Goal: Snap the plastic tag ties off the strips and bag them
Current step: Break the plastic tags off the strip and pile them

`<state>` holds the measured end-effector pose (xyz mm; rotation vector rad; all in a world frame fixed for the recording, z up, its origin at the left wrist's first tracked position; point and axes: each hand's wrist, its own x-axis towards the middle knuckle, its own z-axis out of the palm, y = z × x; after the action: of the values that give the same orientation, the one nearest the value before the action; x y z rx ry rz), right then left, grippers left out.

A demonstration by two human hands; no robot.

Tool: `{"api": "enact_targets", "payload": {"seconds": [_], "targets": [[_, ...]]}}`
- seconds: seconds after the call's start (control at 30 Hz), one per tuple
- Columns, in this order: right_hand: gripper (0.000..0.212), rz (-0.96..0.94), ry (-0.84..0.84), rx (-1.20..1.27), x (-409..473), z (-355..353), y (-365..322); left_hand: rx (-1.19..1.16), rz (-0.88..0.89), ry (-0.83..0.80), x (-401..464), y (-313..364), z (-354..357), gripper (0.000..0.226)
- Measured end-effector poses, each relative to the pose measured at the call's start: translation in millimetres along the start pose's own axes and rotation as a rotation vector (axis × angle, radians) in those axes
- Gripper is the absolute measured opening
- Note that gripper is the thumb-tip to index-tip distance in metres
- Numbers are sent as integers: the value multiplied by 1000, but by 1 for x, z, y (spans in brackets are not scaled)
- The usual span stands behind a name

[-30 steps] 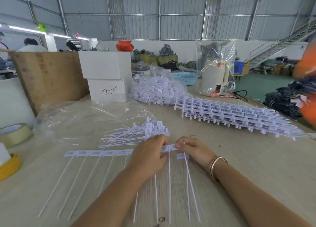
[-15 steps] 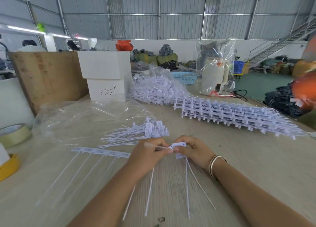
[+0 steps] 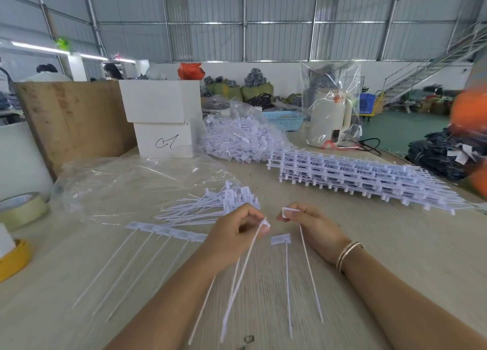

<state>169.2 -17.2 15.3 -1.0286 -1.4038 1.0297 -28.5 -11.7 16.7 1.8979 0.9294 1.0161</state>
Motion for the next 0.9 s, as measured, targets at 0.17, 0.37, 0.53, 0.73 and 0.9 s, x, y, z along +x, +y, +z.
{"api": "enact_targets", "payload": {"seconds": [0.17,0.37,0.53,0.73,0.9], "targets": [[11,-17,-103,-730,4,16,8,446,92,96,-3,-4,3,14],[18,6,-73,-850,-2,21,4,576,151,159,-3,-5,0,10],[26,-100,-3,-653,-8,24,-7,670,209,145,0,-8,4,17],[23,-61,-94,-628,-7,34,-6,639,232,97,-2,-3,9,37],[13,52,-33,-361,-5,25,-5,779,161,78,-3,-3,-4,34]]}}
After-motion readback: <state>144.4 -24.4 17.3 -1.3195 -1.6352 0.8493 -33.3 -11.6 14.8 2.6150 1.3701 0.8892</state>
